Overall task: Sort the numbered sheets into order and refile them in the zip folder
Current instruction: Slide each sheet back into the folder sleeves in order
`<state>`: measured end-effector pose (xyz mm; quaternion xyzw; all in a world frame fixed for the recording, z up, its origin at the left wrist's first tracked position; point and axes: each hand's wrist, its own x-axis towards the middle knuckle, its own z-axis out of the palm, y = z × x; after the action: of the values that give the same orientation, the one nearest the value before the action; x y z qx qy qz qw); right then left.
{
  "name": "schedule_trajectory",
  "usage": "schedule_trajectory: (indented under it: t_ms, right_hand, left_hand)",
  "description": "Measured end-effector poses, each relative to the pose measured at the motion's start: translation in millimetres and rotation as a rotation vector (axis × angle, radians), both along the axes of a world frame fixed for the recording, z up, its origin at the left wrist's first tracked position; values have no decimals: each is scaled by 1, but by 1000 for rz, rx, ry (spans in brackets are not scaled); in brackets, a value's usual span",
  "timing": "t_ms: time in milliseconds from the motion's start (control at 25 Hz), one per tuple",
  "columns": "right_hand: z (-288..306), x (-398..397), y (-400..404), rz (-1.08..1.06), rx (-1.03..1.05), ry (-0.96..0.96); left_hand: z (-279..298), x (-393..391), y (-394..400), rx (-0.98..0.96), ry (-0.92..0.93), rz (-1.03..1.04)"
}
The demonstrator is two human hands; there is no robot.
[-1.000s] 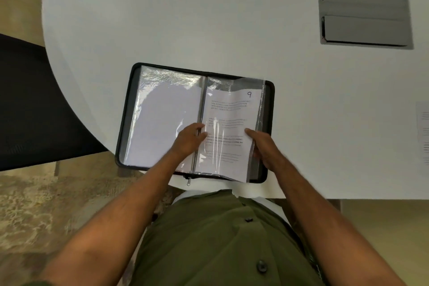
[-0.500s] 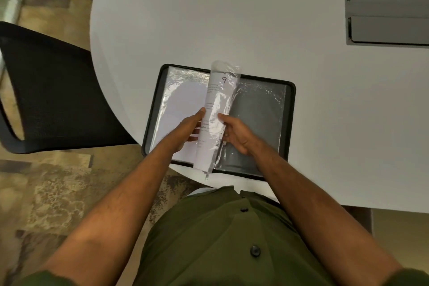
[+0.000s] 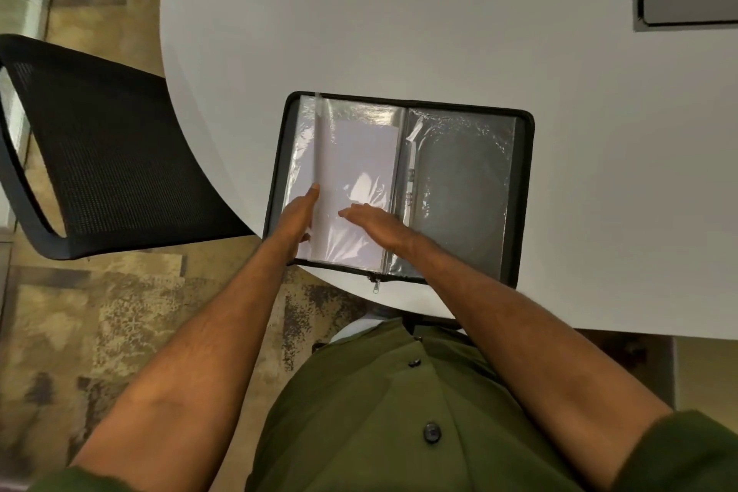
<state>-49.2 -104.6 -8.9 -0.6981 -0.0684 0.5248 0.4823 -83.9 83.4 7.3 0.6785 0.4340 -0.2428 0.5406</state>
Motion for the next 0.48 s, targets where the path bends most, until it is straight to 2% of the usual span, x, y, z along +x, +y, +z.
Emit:
schedule_trajectory:
  t_ms: [160,360,480]
  right_hand:
    - [-11,-11,-13,121,-101,-224]
    - [-18,-15,-54,111,-223,-497]
    - [-20,-13,-89,116,-310,-620]
  left_hand:
    - [-14,-8,6,284,-2,-50]
    - [-31,-18,12,576,33,-243]
    - [-33,-25,1,776,119,-459]
